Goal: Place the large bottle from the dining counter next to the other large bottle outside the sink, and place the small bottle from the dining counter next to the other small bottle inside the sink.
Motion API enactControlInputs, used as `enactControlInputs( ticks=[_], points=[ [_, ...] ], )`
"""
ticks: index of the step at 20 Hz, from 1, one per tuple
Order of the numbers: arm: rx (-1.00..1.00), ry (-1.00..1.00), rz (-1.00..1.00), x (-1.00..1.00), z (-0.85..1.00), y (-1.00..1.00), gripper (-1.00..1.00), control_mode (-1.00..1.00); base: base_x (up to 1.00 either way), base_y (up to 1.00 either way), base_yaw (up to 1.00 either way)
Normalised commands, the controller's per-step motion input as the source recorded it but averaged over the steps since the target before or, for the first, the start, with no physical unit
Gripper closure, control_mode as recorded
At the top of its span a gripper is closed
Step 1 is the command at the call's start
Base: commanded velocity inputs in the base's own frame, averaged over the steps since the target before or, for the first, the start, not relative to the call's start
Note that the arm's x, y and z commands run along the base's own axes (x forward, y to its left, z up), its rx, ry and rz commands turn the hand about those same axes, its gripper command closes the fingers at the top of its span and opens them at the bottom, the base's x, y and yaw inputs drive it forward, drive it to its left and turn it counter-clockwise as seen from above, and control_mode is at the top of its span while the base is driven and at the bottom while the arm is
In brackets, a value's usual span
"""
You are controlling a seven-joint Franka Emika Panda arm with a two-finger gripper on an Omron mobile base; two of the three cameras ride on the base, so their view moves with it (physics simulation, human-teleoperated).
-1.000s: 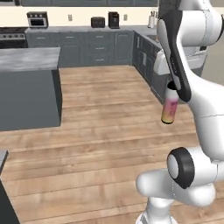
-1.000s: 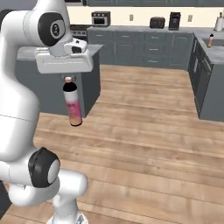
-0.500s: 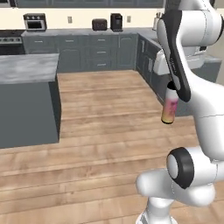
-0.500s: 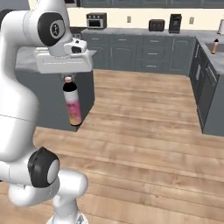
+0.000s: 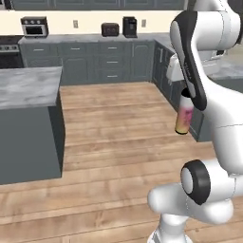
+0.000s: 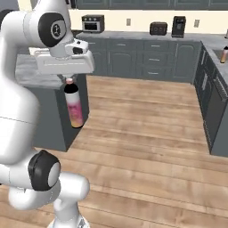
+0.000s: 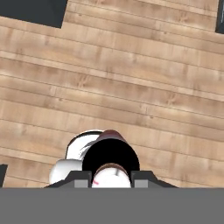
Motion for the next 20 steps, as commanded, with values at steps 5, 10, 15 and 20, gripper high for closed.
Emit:
enactControlInputs(
  ticks=[5, 10, 15, 20],
  points=[
    [0.00, 0.00, 0.00, 0.00, 0.00, 0.00, 1.00, 1.00, 1.00, -0.31, 0.00],
    [0.00, 0.00, 0.00, 0.00, 0.00, 0.00, 1.00, 1.00, 1.00, -0.26, -0.03],
    [0.00, 0.00, 0.00, 0.00, 0.00, 0.00, 1.00, 1.00, 1.00, -0.28, -0.07],
    [0.00, 0.00, 0.00, 0.00, 0.00, 0.00, 1.00, 1.00, 1.00, -0.41, -0.08]
  ],
)
